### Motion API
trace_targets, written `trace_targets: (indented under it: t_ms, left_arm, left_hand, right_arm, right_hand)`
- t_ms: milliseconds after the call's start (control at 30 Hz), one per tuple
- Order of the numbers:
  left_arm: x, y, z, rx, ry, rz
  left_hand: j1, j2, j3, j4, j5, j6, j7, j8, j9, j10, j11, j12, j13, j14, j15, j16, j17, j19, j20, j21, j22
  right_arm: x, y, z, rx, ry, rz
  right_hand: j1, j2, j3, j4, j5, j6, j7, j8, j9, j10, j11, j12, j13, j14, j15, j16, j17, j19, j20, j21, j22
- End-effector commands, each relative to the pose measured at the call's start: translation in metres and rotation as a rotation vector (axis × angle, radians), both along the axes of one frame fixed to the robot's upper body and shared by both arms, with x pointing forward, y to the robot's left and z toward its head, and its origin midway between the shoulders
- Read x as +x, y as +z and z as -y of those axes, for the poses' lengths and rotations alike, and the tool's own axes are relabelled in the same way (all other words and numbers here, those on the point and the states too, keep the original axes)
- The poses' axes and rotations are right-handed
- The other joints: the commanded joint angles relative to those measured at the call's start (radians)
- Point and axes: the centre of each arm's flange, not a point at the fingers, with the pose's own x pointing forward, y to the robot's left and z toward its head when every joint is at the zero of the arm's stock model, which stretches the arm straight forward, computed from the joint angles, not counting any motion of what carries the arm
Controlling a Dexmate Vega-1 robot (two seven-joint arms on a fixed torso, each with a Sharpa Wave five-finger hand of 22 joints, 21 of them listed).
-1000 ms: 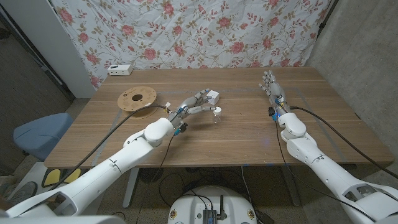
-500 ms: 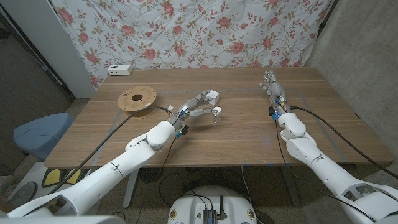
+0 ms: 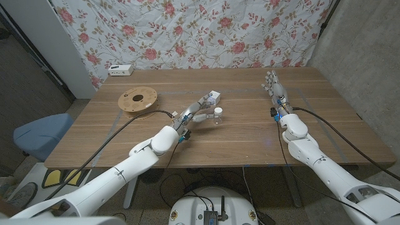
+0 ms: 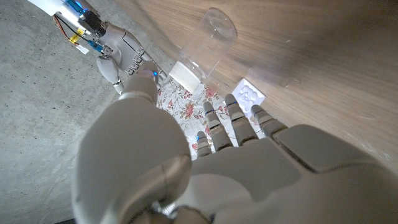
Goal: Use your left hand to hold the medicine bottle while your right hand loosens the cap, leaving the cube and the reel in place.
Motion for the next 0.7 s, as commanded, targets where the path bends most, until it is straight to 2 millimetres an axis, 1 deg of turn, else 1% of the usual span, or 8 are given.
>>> trace_targets:
  t_ms: [33, 167, 300, 467, 567, 700]
  left_arm:
    - [0.007, -0.011, 0.005, 0.014, 0.012, 0.003]
    - [0.010, -0.013, 0.008, 0.023, 0.007, 0.000]
    - [0.014, -0.012, 0.012, 0.030, 0.008, 0.015]
    - [0.017, -0.012, 0.017, 0.034, 0.000, 0.016]
    - [0.018, -0.013, 0.018, 0.037, 0.001, 0.012]
    - [0.019, -0.015, 0.019, 0.035, 0.009, 0.003]
  left_hand:
    - [0.019, -0.003, -0.005, -0.001, -0.002, 0.001, -0.004, 0.000, 0.004, 0.018, 0.000, 0.004, 0.001, 0.017, -0.163, 0.003, 0.000, 0.020, 0.021, 0.004, 0.001]
    - [0.023, -0.003, -0.008, -0.001, -0.003, 0.000, -0.004, 0.000, 0.004, 0.031, 0.000, 0.006, 0.001, 0.022, -0.164, 0.002, 0.000, 0.015, 0.011, 0.001, 0.001]
    - [0.030, -0.002, -0.013, 0.000, -0.004, 0.006, -0.002, 0.002, 0.004, 0.053, -0.002, 0.009, 0.001, 0.035, -0.164, 0.002, 0.001, -0.008, 0.005, -0.006, 0.001]
    - [0.033, -0.001, -0.016, 0.001, -0.005, 0.010, 0.000, 0.002, 0.004, 0.066, -0.002, 0.011, 0.000, 0.042, -0.165, 0.002, 0.001, -0.008, 0.003, -0.005, 0.001]
    - [0.035, -0.001, -0.018, 0.001, -0.005, 0.012, 0.007, 0.003, 0.004, 0.077, -0.001, 0.012, 0.000, 0.049, -0.163, 0.002, 0.001, -0.007, -0.005, -0.003, 0.000]
    - [0.037, -0.001, -0.021, 0.002, -0.006, 0.017, 0.014, 0.004, 0.004, 0.088, -0.002, 0.014, 0.000, 0.058, -0.161, 0.003, 0.001, -0.005, -0.009, -0.002, 0.000]
  right_arm:
    - [-0.001, -0.002, 0.002, 0.001, -0.002, -0.004]
    - [-0.002, -0.002, 0.002, 0.002, -0.005, -0.002]
    - [-0.002, -0.003, 0.003, 0.002, -0.006, -0.002]
    - [-0.001, -0.002, 0.003, 0.006, -0.006, 0.002]
    - [-0.001, -0.003, 0.004, 0.007, -0.006, 0.002]
    - [0.000, -0.004, 0.005, 0.011, -0.009, 0.003]
  right_hand:
    - [0.000, -0.006, 0.002, -0.004, 0.004, 0.002, 0.007, 0.001, 0.002, 0.006, -0.002, 0.002, 0.002, 0.013, -0.014, 0.004, 0.002, 0.007, -0.054, -0.003, 0.004]
    - [0.000, -0.006, 0.002, -0.004, 0.004, 0.002, 0.007, 0.001, 0.002, 0.006, -0.003, 0.002, 0.002, 0.013, -0.015, 0.004, 0.002, 0.007, -0.054, -0.003, 0.004]
    - [0.000, -0.006, 0.002, -0.005, 0.004, 0.002, 0.007, 0.001, 0.002, 0.007, -0.002, 0.002, 0.002, 0.014, -0.014, 0.005, 0.002, 0.006, -0.054, -0.003, 0.004]
    - [0.000, -0.006, 0.002, -0.005, 0.004, 0.003, 0.006, 0.001, 0.002, 0.007, -0.002, 0.002, 0.002, 0.015, -0.014, 0.005, 0.002, 0.006, -0.054, -0.003, 0.004]
    - [0.000, -0.006, 0.002, -0.005, 0.004, 0.003, 0.007, 0.001, 0.002, 0.008, -0.002, 0.002, 0.002, 0.015, -0.014, 0.005, 0.002, 0.006, -0.054, -0.003, 0.004]
    - [0.000, -0.006, 0.002, -0.005, 0.004, 0.002, 0.007, 0.001, 0.002, 0.007, -0.004, 0.002, 0.002, 0.015, -0.014, 0.005, 0.002, 0.006, -0.054, -0.003, 0.004]
